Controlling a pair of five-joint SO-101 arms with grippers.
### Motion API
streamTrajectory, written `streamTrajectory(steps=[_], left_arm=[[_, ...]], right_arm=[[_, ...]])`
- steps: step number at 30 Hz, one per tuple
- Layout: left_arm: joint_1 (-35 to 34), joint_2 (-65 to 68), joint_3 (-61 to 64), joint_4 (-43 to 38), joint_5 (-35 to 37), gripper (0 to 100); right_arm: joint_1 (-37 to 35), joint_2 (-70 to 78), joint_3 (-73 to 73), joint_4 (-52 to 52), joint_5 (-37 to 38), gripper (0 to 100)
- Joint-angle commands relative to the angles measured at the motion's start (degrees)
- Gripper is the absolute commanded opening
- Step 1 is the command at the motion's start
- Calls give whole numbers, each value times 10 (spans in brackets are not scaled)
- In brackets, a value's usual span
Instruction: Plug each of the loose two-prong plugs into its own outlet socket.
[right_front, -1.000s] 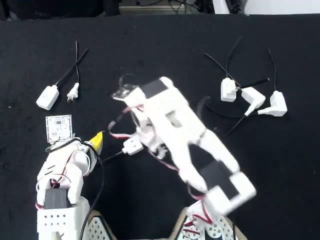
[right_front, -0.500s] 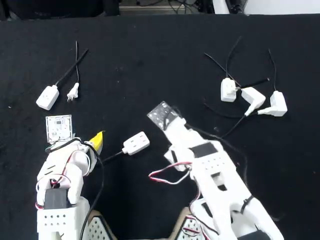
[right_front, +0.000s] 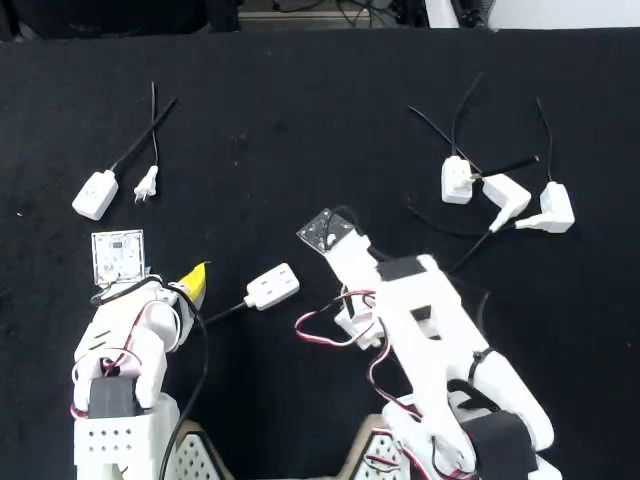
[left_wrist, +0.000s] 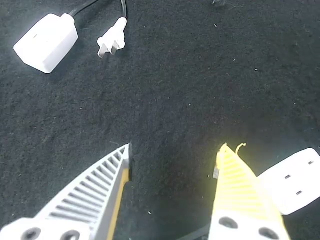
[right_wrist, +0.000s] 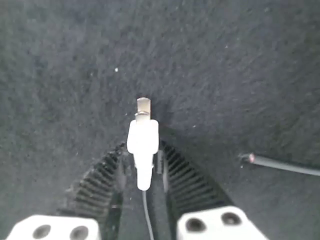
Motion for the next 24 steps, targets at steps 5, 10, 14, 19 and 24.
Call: streamTrajectory(steps=[5,10,14,19,24], left_arm=[[-6,-4,-8,-5,1,271],[-6,-4,-8,-5,1,271],[-6,-4,-8,-5,1,271],[-6,-4,-8,-5,1,271],[-6,-4,-8,-5,1,271]], right_arm=[[5,7,-10,-2,5,43],[7,7,-2,-2,5,43],[7,7,-3,0,5,43],[4,7,10,-2,6,92],[7,6,12,-2,18,80]])
